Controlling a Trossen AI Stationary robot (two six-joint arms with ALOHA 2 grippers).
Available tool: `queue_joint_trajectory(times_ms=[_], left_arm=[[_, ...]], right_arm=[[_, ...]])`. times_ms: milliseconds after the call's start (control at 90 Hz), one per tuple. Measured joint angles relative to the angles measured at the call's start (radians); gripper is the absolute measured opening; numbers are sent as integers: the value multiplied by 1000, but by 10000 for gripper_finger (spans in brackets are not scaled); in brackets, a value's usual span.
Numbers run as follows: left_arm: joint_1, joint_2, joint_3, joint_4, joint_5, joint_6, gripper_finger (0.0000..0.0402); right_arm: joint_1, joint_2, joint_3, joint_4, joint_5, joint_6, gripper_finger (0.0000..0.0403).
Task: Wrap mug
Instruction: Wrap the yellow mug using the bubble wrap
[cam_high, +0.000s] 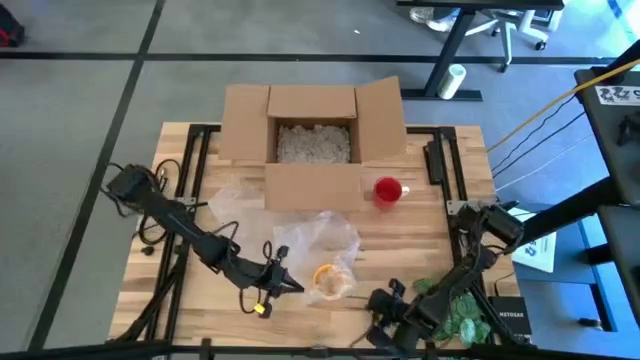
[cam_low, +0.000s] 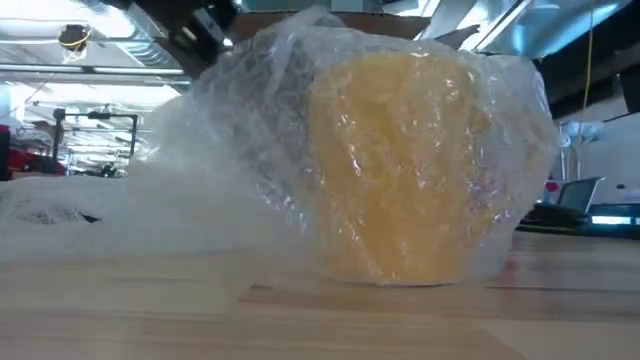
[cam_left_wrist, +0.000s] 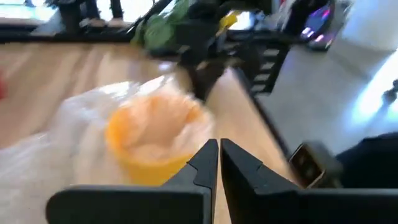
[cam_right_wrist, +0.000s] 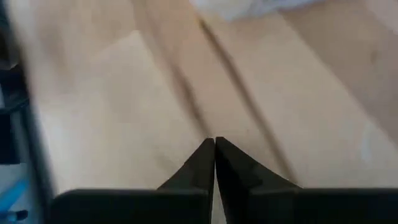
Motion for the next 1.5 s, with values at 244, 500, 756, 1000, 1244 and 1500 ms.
queue_joint_trajectory(times_ms=[244, 500, 756, 1000, 1244, 1500], left_arm=[[-14, -128, 0, -407, -36, -258, 0], [-90, -62, 0, -463, -33, -444, 0], [-110, -13, -1, -506, -28, -555, 0], [-33, 93, -1, -506, -22, -528, 0], [38, 127, -2, -383, -21, -363, 0], [117, 124, -2, -281, -21, -219, 0]], right_arm=[[30, -143, -70, -48, 53, -20, 0], [37, -526, -378, 26, 148, -72, 0], [36, -822, -688, 312, 188, -126, 0], [34, -801, -799, 609, 246, -159, 0], [34, -676, -770, 712, 259, -190, 0], [34, -491, -767, 953, 307, -200, 0]])
